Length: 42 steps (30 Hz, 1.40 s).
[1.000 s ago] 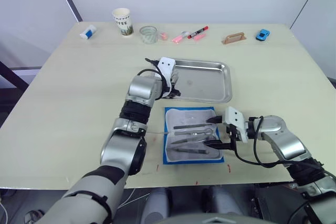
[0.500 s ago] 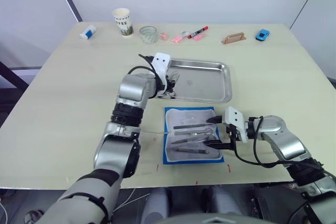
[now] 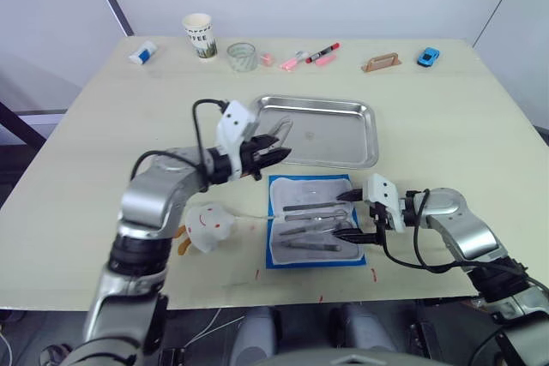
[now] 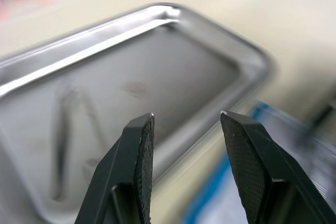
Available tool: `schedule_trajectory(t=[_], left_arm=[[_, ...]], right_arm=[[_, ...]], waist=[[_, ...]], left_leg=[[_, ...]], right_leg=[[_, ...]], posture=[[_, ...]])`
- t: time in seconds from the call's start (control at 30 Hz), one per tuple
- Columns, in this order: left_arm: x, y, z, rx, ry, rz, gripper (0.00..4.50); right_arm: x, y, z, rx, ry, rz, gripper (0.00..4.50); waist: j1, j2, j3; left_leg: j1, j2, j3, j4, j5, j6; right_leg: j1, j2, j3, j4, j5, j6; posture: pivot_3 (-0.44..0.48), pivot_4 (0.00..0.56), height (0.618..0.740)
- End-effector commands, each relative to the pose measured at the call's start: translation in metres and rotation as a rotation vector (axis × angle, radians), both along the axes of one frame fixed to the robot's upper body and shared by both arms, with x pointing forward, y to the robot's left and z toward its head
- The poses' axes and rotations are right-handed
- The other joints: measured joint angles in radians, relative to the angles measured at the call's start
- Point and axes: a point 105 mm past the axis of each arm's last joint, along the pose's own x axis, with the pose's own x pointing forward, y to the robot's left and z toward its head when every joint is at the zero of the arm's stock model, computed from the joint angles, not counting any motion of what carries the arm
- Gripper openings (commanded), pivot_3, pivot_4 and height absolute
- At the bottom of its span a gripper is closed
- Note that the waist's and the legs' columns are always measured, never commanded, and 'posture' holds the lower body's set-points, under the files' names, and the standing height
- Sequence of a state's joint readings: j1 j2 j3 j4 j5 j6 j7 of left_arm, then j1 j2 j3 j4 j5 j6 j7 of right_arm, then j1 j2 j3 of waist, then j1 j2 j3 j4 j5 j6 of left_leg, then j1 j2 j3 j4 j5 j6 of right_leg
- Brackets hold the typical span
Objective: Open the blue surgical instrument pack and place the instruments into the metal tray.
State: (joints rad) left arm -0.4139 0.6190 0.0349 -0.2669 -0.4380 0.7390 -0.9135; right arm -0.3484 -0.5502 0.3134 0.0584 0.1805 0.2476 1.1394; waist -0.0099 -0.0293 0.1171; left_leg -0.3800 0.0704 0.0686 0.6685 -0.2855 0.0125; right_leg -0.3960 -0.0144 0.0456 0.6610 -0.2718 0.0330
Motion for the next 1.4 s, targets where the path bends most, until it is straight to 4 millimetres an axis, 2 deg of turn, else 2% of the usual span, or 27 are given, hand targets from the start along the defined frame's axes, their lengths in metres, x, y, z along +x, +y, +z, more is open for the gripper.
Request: schedule_trajectory(t=[0.03,0.1,0.2,0.23,0.43,0.57,0.77,0.93,1.07,1.17,1.37,1.4], left_arm=[[-0.017,0.005,0.021,-0.054,-0.092,-0.1,2.38],[-0.024,0.022,0.018,-0.095,-0.05,-0.097,2.98],[-0.035,0.045,0.013,-0.11,-0.019,-0.097,4.29],[-0.037,0.049,0.012,-0.114,-0.014,-0.098,4.46],[-0.058,0.088,-0.011,-0.041,0.059,-0.082,4.46],[-0.062,0.101,-0.021,0.017,0.077,-0.095,4.46],[-0.06,0.087,-0.024,0.064,0.064,-0.164,4.46],[-0.052,0.053,-0.028,0.131,0.0,-0.246,4.46],[-0.046,0.025,-0.03,0.109,0.026,-0.32,4.46],[-0.038,0.01,-0.04,0.135,0.039,-0.354,4.46],[-0.02,-0.006,-0.051,0.177,0.02,-0.385,4.46],[-0.019,-0.008,-0.052,0.179,0.021,-0.39,4.23]], right_arm=[[-0.008,-0.012,-0.033,-0.08,0.117,-0.043,4.5],[-0.009,-0.012,-0.033,-0.077,0.117,-0.042,4.5],[-0.009,-0.012,-0.033,-0.073,0.117,-0.04,4.5],[-0.009,-0.012,-0.033,-0.072,0.118,-0.04,4.5],[-0.008,-0.014,-0.032,-0.063,0.114,-0.05,4.5],[-0.008,-0.016,-0.032,-0.061,0.115,-0.055,4.5],[-0.009,-0.018,-0.032,-0.06,0.12,-0.055,4.5],[-0.008,-0.018,-0.031,-0.054,0.113,-0.068,4.5],[-0.006,-0.017,-0.03,-0.055,0.105,-0.073,4.5],[-0.005,-0.016,-0.029,-0.052,0.1,-0.076,4.5],[-0.005,-0.014,-0.029,-0.05,0.093,-0.082,4.5],[-0.005,-0.014,-0.029,-0.049,0.092,-0.083,4.5]], waist=[[0.004,-0.001,0.0],[0.001,-0.001,0.0],[-0.001,0.0,0.0],[-0.001,0.0,0.0],[0.002,0.0,0.0],[0.004,0.0,0.0],[0.009,0.001,0.001],[0.016,-0.001,0.0],[0.022,-0.002,-0.001],[0.019,-0.001,0.0],[0.022,-0.001,0.0],[0.022,-0.001,0.0]], left_leg=[[0.0,0.0,0.0,0.0,0.0,0.0],[0.0,0.0,0.0,0.0,-0.001,0.001],[0.0,0.0,0.0,0.0,-0.001,0.002],[0.0,0.001,0.0,0.0,-0.001,0.002],[0.0,0.001,0.0,0.0,-0.001,0.002],[0.0,0.001,0.001,0.0,-0.001,0.002],[0.0,0.001,0.001,0.0,-0.001,0.002],[0.0,0.001,0.002,0.0,-0.001,0.002],[0.0,0.0,0.002,0.0,-0.001,0.002],[0.0,0.001,0.002,0.0,-0.001,0.002],[0.0,0.001,0.002,0.0,-0.001,0.002],[0.0,0.001,0.002,0.0,-0.001,0.002]], right_leg=[[0.0,0.0,-0.001,0.0,0.0,0.0],[0.0,0.0,-0.001,0.0,0.0,0.0],[0.0,0.0,0.0,0.0,0.0,0.0],[0.0,0.0,0.0,0.0,0.0,-0.001],[0.0,-0.001,-0.002,0.0,-0.001,-0.001],[0.0,-0.001,-0.002,0.0,-0.001,-0.001],[0.0,-0.001,-0.002,0.0,-0.001,-0.001],[0.0,-0.001,-0.001,0.0,-0.001,-0.001],[0.0,0.0,-0.001,0.0,0.0,-0.001],[0.0,0.0,0.0,0.0,0.0,-0.001],[0.0,0.001,0.001,0.0,0.0,-0.001],[0.0,0.001,0.0,0.0,0.0,-0.001]], posture=[[0.0,0.15,0.74],[0.0,0.15,0.74],[0.0,0.15,0.74],[0.0,0.15,0.74],[0.0,0.15,0.74],[0.0,0.15,0.74],[0.0,0.15,0.74],[0.0,0.15,0.74],[0.0,0.15,0.74],[0.0,0.15,0.74],[0.0,0.15,0.74],[0.0,0.15,0.74]])
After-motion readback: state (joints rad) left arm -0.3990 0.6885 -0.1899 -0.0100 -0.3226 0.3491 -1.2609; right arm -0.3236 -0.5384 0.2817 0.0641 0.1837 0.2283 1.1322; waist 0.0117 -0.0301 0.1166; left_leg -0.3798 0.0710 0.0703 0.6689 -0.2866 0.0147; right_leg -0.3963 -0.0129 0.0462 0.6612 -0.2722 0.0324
